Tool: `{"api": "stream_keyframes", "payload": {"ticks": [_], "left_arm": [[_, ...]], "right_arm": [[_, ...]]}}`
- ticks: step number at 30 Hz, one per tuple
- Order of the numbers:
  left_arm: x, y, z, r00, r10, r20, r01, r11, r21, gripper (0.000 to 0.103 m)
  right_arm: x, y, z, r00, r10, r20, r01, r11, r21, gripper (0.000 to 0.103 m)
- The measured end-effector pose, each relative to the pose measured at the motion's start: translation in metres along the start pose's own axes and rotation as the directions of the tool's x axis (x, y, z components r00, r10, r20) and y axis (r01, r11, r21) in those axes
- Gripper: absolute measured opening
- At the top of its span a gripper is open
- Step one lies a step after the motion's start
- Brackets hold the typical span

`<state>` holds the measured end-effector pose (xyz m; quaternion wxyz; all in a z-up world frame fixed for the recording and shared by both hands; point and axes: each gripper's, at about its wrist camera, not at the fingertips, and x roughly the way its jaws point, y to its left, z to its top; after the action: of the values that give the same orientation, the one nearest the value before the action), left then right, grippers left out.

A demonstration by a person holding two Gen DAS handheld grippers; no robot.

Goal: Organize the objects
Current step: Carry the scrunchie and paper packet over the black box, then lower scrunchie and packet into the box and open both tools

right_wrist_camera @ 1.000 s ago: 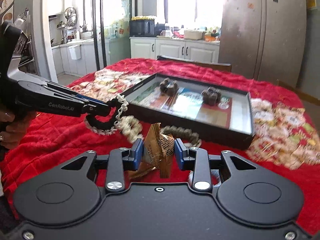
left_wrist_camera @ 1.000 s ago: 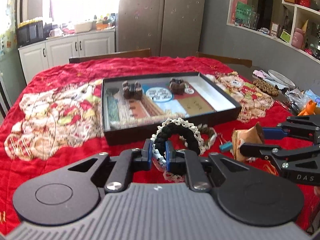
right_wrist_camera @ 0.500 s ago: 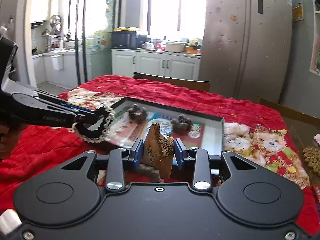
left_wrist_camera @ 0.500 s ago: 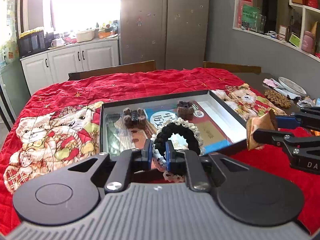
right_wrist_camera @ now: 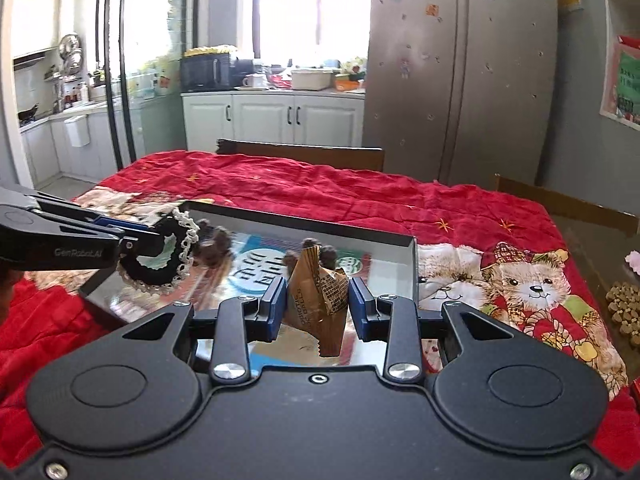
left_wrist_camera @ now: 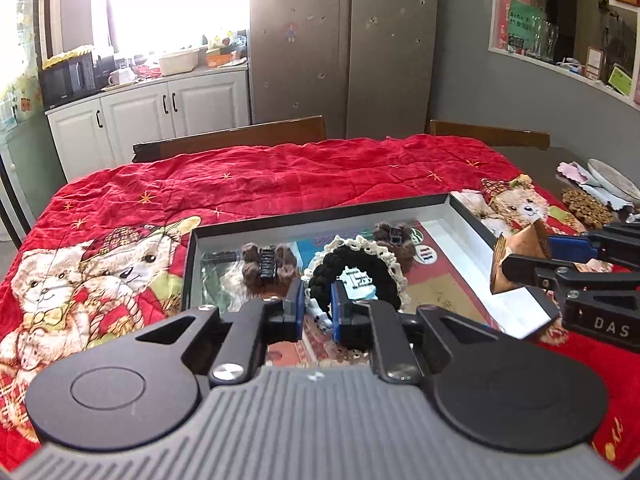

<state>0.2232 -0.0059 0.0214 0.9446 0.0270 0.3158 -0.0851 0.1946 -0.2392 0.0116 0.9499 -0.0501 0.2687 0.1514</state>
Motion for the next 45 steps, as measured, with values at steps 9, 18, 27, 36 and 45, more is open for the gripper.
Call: {"api": "stream_keyframes", "payload": {"ticks": [9, 18, 27, 36, 45], "left_arm": [[0.045, -0.002, 0.013, 0.999, 0.019, -0.035, -0.02, 0.999, -0.028, 0.016], [0.079, -0.009, 0.02, 0.997, 0.033, -0.066, -0.034, 0.999, -0.024, 0.016], [0.103, -0.012, 0.02, 0.995, 0.047, -0.093, -0.048, 0.999, -0.013, 0.016], [0.116, -0.012, 0.021, 0.992, 0.057, -0.111, -0.058, 0.998, -0.011, 0.016], [0.126, -0.012, 0.021, 0.99, 0.065, -0.124, -0.065, 0.998, -0.001, 0.016]], "right_arm": [[0.042, -0.014, 0.01, 1.0, -0.004, -0.023, 0.005, 0.999, 0.049, 0.032], [0.081, -0.022, 0.008, 0.998, -0.018, -0.067, 0.024, 0.996, 0.085, 0.032], [0.106, -0.031, 0.003, 0.994, -0.031, -0.102, 0.042, 0.994, 0.1, 0.032], [0.121, -0.03, 0.0, 0.993, -0.007, -0.122, 0.018, 0.995, 0.095, 0.032], [0.128, -0.026, 0.001, 0.992, -0.003, -0.126, 0.013, 0.997, 0.079, 0.033]]}}
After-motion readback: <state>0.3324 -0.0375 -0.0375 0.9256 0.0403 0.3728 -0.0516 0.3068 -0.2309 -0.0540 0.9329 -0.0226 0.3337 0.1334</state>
